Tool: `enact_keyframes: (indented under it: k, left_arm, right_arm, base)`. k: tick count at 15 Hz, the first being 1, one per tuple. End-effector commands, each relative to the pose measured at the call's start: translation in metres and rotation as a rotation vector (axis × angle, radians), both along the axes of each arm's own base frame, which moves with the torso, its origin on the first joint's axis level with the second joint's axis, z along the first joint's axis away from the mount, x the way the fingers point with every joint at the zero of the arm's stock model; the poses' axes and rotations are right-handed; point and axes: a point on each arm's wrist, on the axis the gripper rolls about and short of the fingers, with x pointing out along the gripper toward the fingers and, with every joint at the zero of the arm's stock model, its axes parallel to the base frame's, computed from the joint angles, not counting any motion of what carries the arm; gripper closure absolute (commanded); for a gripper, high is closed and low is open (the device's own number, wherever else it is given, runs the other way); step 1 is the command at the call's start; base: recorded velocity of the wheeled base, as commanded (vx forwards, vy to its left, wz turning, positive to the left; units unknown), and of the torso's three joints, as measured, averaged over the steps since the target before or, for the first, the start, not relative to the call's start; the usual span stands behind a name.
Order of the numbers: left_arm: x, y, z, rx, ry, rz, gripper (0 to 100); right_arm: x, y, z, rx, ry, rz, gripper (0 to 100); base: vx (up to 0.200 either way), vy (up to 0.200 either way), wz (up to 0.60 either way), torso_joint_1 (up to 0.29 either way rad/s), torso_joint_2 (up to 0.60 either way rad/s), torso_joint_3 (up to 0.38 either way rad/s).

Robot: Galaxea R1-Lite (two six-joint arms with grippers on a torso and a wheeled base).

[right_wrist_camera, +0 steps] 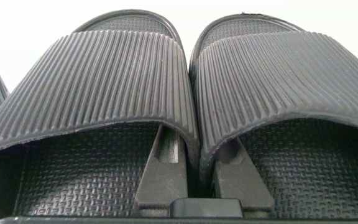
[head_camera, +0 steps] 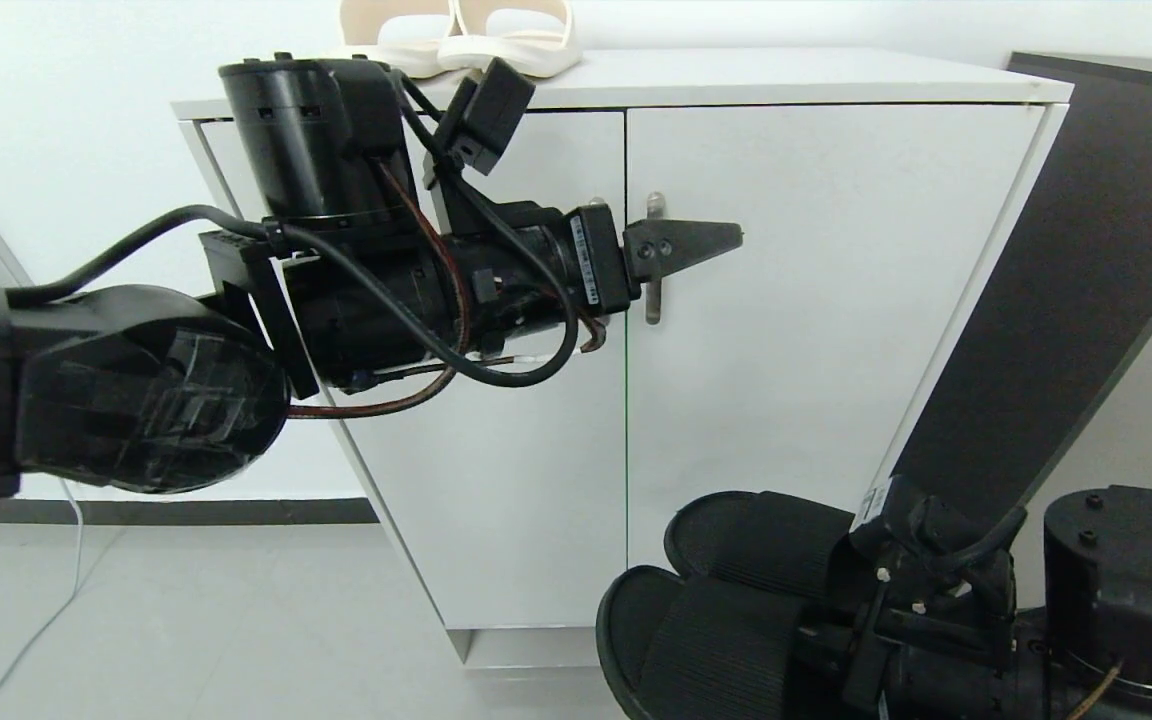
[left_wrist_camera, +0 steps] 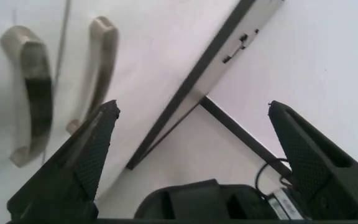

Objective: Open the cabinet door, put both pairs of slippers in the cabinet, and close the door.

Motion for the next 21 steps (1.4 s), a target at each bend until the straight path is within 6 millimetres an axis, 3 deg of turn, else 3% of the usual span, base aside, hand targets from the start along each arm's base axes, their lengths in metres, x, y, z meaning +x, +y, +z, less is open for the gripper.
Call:
enact_keyframes:
  k: [1, 10, 14, 15, 18, 21]
  left_arm:
    - [0.007, -0.003, -0.005, 0.007, 0.009, 0.022, 0]
    - [0.029, -0.016, -0.009, 0.013, -0.004, 0.102, 0]
    - [0.029, -0.016, -0.010, 0.013, 0.000, 0.105, 0]
    - [0.029, -0.016, -0.011, 0.015, 0.002, 0.107, 100]
    - [0.027, -0.014, -0.010, 0.015, 0.003, 0.107, 100]
    - [0.007, -0.009, -0.007, 0.019, 0.006, 0.082, 100]
  right_arm:
    - [0.000, 0.000, 0.000, -0.001, 0.001, 0.001, 100]
    - [0.000, 0.000, 0.000, 0.000, 0.000, 0.001, 100]
    - [0.000, 0.000, -0.001, -0.002, 0.002, 0.001, 100]
    - [0.000, 0.000, 0.000, -0.001, 0.000, 0.000, 100]
    - [-0.001, -0.001, -0.001, -0.002, 0.002, 0.001, 100]
    - [-0.013, -0.004, -0.004, 0.002, 0.025, 0.102, 100]
  base:
    - [0.000, 0.000, 0.00, 0.000, 0.00, 0.000]
    - [0.000, 0.000, 0.00, 0.000, 0.00, 0.000]
    - [0.000, 0.000, 0.00, 0.000, 0.00, 0.000]
    - [0.000, 0.000, 0.00, 0.000, 0.00, 0.000]
    - [0.000, 0.000, 0.00, 0.000, 0.00, 0.000]
    - [0.000, 0.000, 0.00, 0.000, 0.00, 0.000]
